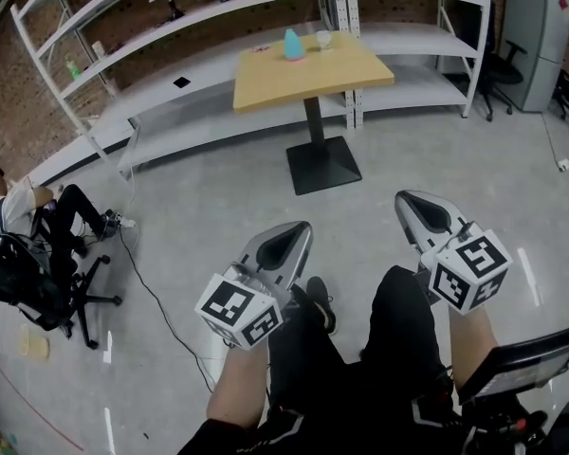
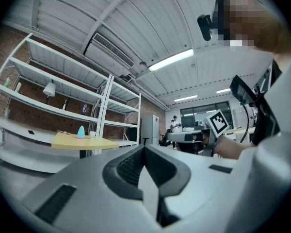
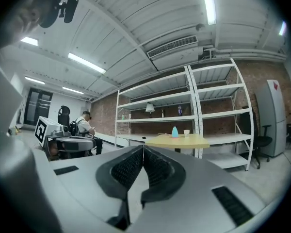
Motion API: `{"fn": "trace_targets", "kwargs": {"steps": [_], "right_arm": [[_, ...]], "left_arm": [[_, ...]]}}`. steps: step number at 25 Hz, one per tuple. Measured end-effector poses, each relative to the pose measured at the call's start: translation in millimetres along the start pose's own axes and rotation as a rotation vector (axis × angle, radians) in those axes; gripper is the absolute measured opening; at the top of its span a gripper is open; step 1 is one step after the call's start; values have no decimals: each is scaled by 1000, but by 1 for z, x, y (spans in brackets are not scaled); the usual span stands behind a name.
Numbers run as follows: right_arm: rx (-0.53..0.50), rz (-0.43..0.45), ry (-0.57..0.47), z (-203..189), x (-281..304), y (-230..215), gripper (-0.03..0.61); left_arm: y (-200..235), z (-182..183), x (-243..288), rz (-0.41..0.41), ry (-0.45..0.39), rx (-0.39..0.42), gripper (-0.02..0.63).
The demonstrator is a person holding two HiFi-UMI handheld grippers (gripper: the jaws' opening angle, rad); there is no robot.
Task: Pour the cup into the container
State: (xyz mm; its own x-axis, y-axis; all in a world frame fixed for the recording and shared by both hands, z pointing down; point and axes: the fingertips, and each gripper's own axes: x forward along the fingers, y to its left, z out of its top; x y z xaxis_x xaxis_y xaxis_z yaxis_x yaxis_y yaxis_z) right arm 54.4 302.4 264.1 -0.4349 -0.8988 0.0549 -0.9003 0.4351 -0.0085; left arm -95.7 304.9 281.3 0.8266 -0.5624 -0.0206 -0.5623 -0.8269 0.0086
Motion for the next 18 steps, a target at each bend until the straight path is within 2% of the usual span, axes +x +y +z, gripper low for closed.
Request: {"fn": "trace_targets", "kwargs": {"steps": [3,10,14,18], "right_arm": [[2,-10,-10,8,34,-35,0],[27,10,-15,6,123,-104,2],[12,9,-38,19,178,-150,2],[0,-2,-41,22,234,-196,2]], "left_arm": [[32,11,34,6,-10,28,0],[114,13,114,39,5,33,2],[163,14,170,28,28,35,2],[210,16,217,26,16,42,2]]}}
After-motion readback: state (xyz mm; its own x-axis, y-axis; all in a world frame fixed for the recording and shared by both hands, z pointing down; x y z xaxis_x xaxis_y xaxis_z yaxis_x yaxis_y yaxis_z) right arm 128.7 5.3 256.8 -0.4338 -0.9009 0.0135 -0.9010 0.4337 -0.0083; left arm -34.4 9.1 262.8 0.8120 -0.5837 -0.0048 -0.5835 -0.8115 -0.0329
